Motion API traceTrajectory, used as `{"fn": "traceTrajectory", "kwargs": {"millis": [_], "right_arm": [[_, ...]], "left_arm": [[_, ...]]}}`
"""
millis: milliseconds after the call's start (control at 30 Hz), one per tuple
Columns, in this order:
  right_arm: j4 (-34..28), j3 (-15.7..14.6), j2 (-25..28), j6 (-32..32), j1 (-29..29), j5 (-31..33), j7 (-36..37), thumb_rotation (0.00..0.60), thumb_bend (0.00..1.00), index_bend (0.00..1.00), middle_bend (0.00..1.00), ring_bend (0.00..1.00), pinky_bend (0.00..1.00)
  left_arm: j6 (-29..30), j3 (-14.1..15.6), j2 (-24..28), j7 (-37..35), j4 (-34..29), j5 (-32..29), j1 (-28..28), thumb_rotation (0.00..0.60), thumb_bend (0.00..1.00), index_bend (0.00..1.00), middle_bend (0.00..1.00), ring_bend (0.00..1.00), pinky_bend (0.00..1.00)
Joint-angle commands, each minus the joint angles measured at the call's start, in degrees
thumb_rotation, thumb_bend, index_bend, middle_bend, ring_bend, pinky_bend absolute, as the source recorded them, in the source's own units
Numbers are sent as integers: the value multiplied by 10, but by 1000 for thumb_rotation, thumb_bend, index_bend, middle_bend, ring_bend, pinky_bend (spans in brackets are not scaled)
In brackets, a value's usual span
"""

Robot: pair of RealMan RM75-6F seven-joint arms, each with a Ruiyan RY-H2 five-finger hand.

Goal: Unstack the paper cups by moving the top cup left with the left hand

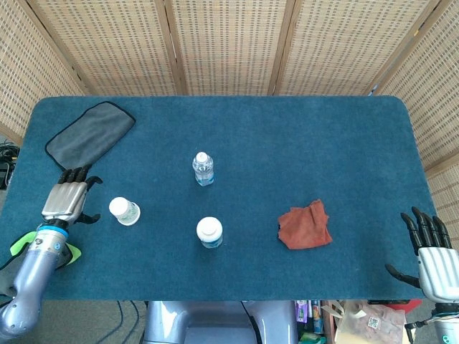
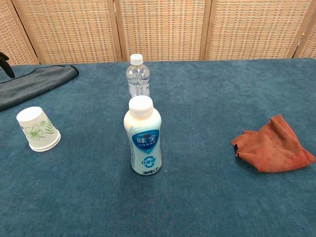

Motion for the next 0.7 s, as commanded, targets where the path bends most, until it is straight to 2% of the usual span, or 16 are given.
{"fn": "traceTrajectory", "kwargs": {"millis": [33, 700], "right_arm": [[0, 0, 0, 0, 0, 0, 1, 600, 118, 0, 0, 0, 0], [1, 1, 2, 1, 0, 2, 6, 600, 118, 0, 0, 0, 0]], "left_arm": [[4, 8, -12, 9, 6, -14, -12, 600, 239, 257, 0, 0, 0], [28, 38, -64, 38, 35, -70, -68, 600, 240, 281, 0, 0, 0]]}}
